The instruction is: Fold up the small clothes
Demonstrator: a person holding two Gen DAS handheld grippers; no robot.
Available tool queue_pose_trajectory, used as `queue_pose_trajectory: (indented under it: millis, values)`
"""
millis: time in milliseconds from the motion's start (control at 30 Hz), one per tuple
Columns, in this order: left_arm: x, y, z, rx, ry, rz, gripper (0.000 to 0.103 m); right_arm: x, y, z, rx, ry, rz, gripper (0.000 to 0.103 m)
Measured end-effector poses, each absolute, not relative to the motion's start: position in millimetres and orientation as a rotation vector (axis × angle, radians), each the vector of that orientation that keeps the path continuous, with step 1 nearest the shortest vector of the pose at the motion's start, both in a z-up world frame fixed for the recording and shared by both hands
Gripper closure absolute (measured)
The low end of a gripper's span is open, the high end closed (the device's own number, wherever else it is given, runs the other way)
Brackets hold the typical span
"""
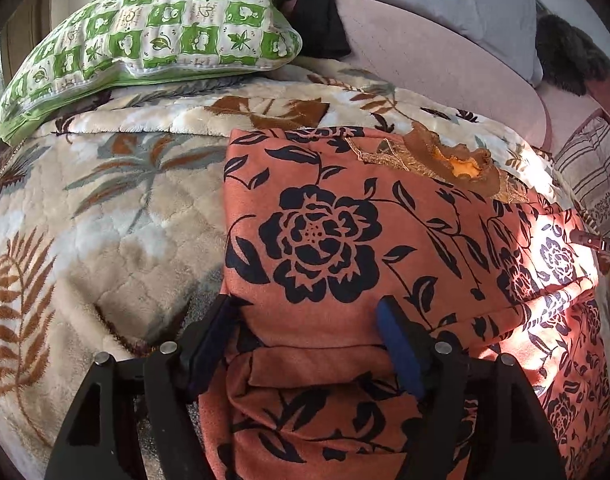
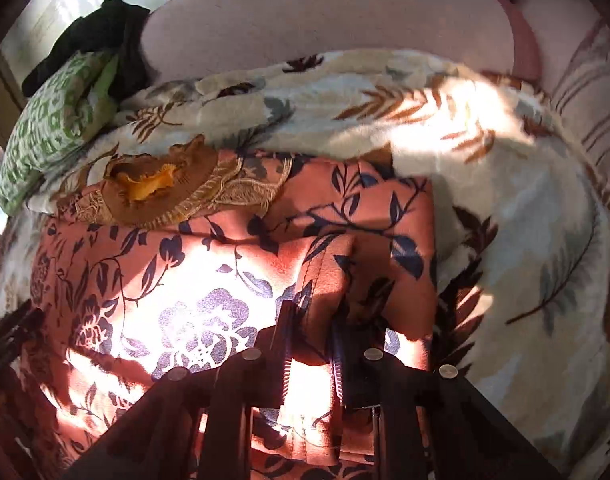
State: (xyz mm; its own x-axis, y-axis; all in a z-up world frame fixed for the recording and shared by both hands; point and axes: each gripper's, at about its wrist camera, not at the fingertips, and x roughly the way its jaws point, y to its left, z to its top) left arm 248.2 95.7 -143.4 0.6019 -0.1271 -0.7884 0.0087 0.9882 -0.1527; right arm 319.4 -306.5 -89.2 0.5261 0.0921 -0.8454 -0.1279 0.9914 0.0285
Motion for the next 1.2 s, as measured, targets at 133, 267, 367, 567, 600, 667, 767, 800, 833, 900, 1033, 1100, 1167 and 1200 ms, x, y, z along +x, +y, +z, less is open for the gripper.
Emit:
queue_pose_trajectory:
  millis: [133, 267, 367, 567, 600, 667, 767, 800, 833, 900, 1033, 1100, 1167, 1200]
  values:
    - [248, 92, -140, -0.118, 0.933, -0.079, 0.025, 325, -322, -117, -0.030, 1.075, 0.044, 0.081]
    - [227, 115, -113, -0.215, 0.858, -0.056, 0.025, 307, -336, -91, 0.084, 0.992, 0.055, 0.038]
    - [220, 129, -101, -0.280, 0.819, -0.058, 0.025, 283, -334, -49, 0.177, 0.845, 0.118, 0.023]
    - [244, 115, -142, -0.144, 1.033, 0.031, 0.024, 279, -330, -104, 0.645, 1.014, 0.427, 0.011]
    - [240, 114, -135, -0.127, 1.045, 0.061, 0.024, 279, -333, -136, 0.695, 1.132, 0.377, 0.016]
    - [221, 119, -115, -0.152, 0.990, 0.048, 0.024, 259, -345, -127, 0.772, 1.027, 0.383, 0.019]
    - [183, 130, -92, -0.174, 0.944, 0.050, 0.024, 225, -352, -85, 0.736, 0.932, 0.391, 0.018]
    - [167, 134, -88, -0.195, 0.936, 0.048, 0.024, 210, -355, -77, 0.728, 0.916, 0.372, 0.017]
    - [150, 139, -84, -0.225, 0.935, 0.044, 0.024, 194, -359, -73, 0.725, 0.904, 0.366, 0.017]
    - [113, 147, -82, -0.302, 0.932, 0.026, 0.024, 156, -369, -73, 0.741, 0.882, 0.363, 0.017]
    - [44, 159, -90, -0.420, 0.938, 0.031, 0.024, 86, -384, -92, 0.758, 0.919, 0.316, 0.017]
    - [22, 159, -99, -0.439, 0.971, 0.030, 0.024, 56, -396, -106, 0.798, 0.944, 0.309, 0.017]
    - [6, 157, -104, -0.447, 0.998, 0.029, 0.024, 33, -403, -115, 0.817, 0.964, 0.297, 0.017]
    - [0, 156, -103, -0.455, 0.995, 0.017, 0.024, 25, -404, -116, 0.812, 0.971, 0.297, 0.017]
